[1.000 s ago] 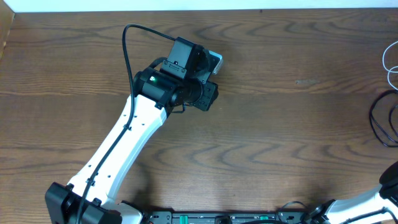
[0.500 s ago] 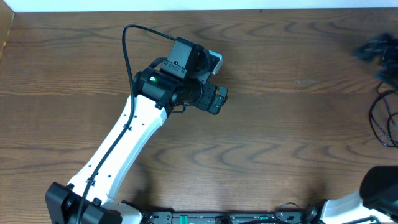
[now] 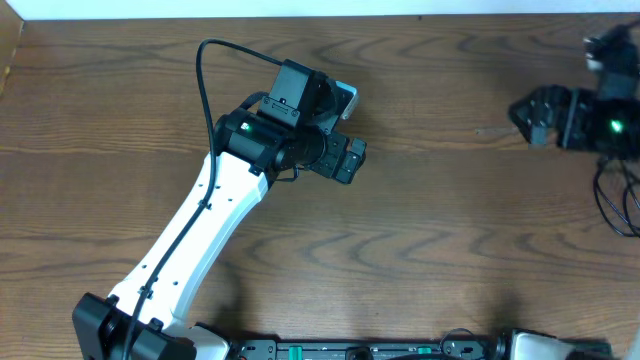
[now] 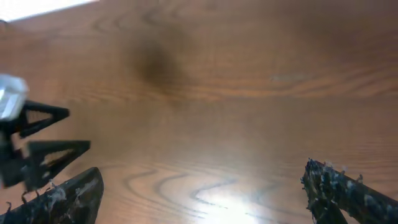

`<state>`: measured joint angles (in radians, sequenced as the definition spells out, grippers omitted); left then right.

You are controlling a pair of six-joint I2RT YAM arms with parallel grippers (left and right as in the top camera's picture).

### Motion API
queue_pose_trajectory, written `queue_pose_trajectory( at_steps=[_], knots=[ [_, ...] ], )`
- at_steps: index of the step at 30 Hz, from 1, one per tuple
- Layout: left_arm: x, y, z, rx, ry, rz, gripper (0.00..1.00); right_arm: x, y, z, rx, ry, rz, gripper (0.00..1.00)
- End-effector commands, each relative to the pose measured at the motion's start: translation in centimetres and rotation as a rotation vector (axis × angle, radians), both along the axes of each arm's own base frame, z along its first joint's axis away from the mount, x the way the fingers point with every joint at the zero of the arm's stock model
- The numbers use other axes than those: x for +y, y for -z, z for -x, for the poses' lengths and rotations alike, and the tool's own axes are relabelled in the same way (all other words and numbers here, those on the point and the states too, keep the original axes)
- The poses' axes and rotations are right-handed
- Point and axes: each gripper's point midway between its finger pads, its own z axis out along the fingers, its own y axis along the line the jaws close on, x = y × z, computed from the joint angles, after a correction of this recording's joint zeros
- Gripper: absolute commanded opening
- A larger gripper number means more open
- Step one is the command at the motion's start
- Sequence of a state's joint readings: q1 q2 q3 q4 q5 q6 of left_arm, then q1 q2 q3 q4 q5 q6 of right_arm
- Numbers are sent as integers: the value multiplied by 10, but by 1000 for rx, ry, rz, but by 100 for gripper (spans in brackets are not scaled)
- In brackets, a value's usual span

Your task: Untangle cables

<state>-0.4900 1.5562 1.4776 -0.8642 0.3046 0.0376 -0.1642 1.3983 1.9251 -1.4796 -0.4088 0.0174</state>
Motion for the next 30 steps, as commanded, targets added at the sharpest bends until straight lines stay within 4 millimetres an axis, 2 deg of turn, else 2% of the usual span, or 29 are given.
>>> queue_pose_trajectory(
  at_steps=[1,8,13,19,23,27,30],
  knots=[
    [1,5,-1,7,-3,-15,98,2,-21,21,-75,-3,33,99],
    [1,5,-1,7,-3,-15,98,-4,-31,62,-132,-49,177,99],
    [1,5,-1,7,-3,-15,98,-2,-47,74,-227,-74,222,99],
    [1,5,-1,7,-3,-15,98,6,-56,90,-281,-107,244,99],
    [1,5,-1,7,-3,-15,98,8,-56,91,-293,-114,237,99],
    [1,5,-1,7,-3,-15,98,3,-68,72,-406,-42,223,99],
    [1,5,-1,7,-3,-15,98,-1,-68,62,-522,-16,252,99]
  ],
)
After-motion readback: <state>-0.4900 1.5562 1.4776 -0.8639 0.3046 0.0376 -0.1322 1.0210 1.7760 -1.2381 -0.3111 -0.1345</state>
